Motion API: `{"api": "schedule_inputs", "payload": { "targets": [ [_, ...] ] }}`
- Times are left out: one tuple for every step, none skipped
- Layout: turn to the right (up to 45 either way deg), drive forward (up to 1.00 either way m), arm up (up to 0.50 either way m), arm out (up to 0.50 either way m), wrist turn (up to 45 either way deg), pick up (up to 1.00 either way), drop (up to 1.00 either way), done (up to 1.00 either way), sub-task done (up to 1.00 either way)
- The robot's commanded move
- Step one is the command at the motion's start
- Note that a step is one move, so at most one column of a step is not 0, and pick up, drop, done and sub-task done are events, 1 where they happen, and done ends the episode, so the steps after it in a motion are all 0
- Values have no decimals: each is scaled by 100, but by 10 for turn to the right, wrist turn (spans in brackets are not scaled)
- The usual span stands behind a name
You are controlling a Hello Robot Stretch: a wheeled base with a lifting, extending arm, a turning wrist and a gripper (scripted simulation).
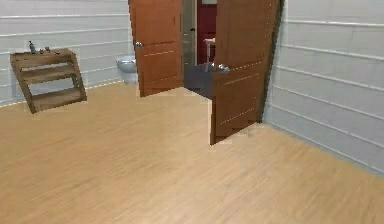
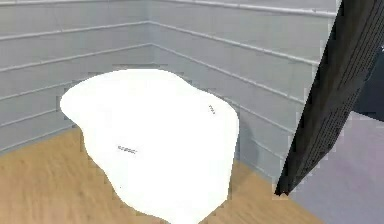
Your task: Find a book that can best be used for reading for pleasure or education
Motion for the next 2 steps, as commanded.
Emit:
{"api": "schedule_inputs", "payload": {
  "targets": [
    [0, 55, 0, 0, 0, 0, 0, 0, 0],
    [-120, 0, 0, 0, 0, 0, 0, 0, 0]
  ]
}}
